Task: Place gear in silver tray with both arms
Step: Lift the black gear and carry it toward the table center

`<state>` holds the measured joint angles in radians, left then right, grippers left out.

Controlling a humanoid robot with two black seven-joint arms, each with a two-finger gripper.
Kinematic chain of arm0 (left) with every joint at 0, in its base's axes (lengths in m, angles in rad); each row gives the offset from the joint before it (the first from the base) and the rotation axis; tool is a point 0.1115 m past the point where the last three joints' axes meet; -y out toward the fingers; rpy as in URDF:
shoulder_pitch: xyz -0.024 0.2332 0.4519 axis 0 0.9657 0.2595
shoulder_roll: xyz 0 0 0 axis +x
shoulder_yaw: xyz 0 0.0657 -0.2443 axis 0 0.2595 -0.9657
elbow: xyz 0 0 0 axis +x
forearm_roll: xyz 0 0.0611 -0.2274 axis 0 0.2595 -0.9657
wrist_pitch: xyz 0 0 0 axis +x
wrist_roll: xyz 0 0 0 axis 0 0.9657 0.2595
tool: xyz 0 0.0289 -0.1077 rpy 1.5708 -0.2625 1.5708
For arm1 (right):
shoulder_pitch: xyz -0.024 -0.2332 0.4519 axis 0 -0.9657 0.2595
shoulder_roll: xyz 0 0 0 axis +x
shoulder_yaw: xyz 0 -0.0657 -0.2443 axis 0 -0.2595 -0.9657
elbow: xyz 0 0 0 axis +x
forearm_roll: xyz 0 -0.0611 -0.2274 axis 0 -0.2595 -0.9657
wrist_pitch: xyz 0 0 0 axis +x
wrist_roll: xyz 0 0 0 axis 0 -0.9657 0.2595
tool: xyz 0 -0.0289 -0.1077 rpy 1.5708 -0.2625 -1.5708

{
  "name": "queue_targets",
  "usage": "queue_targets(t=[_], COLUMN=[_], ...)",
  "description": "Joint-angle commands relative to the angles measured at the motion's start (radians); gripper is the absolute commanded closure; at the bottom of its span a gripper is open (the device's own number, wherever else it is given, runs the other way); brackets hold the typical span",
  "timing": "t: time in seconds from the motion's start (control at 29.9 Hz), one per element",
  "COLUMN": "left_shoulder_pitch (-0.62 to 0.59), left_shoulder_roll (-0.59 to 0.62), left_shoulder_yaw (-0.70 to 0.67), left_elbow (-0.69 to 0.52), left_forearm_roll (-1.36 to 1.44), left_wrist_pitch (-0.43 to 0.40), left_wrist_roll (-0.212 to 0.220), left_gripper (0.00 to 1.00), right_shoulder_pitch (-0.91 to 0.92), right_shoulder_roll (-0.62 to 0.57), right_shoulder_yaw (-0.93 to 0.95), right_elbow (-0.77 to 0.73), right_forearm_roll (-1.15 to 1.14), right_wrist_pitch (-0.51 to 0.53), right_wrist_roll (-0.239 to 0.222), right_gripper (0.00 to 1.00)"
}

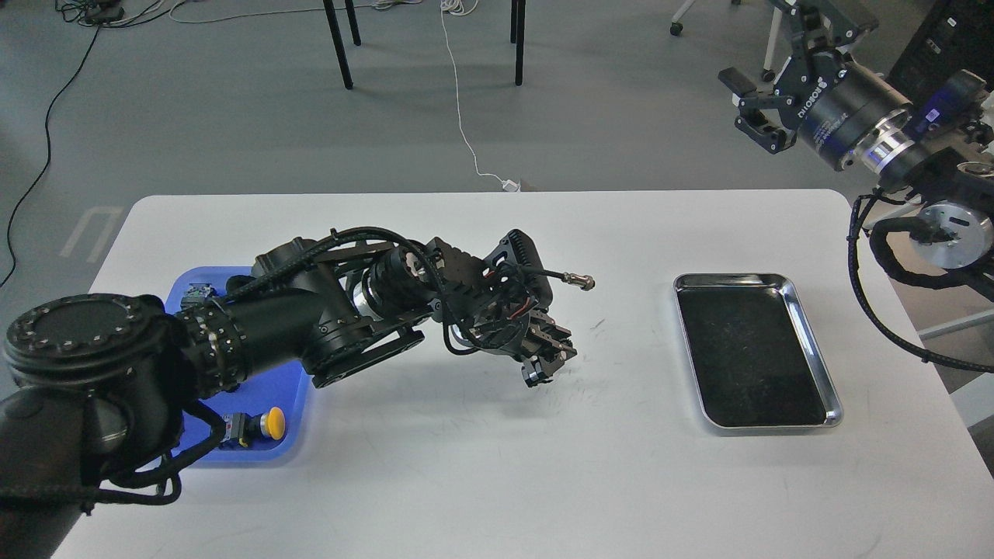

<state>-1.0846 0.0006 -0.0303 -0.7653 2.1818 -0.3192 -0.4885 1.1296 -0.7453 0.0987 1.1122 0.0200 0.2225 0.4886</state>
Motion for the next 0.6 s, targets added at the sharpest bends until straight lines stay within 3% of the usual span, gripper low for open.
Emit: queue_targets(t=[0.0, 0.3, 0.37, 0.47, 0.5, 0.57], left_shoulder_pitch=[0.023, 0.061, 0.063, 0.06, 0.057, 0.051], left_shoulder_roll=[-0.001, -0.001, -0.001, -0.001, -0.001, -0.001], left_shoulder_yaw=[0.013, 0.021, 0.018, 0.013, 0.01, 0.004], left_elbow=[0.027, 0.046, 0.047, 0.037, 0.034, 0.032], left_forearm_roll=[0.0, 0.0, 0.0, 0.0, 0.0, 0.0], left_wrist_pitch=[0.012, 0.023, 0.028, 0.034, 0.04, 0.058], left_wrist_roll=[0.0, 0.0, 0.0, 0.0, 0.0, 0.0], left_gripper=[0.84, 0.78, 0.63, 0.21, 0.15, 0.15], right_shoulder_pitch=[-0.004, -0.008, -0.008, -0.008, -0.008, -0.01], right_shoulder_roll=[0.0, 0.0, 0.0, 0.0, 0.0, 0.0], right_shoulder_yaw=[0.0, -0.002, -0.002, -0.002, -0.002, -0.002], right_elbow=[0.0, 0.0, -0.002, 0.0, 0.0, 0.0], right_forearm_roll=[0.0, 0.0, 0.0, 0.0, 0.0, 0.0], right_wrist_pitch=[0.0, 0.0, 0.0, 0.0, 0.0, 0.0], right_wrist_roll=[0.0, 0.0, 0.0, 0.0, 0.0, 0.0], right_gripper=[0.01, 0.01, 0.01, 0.01, 0.01, 0.01])
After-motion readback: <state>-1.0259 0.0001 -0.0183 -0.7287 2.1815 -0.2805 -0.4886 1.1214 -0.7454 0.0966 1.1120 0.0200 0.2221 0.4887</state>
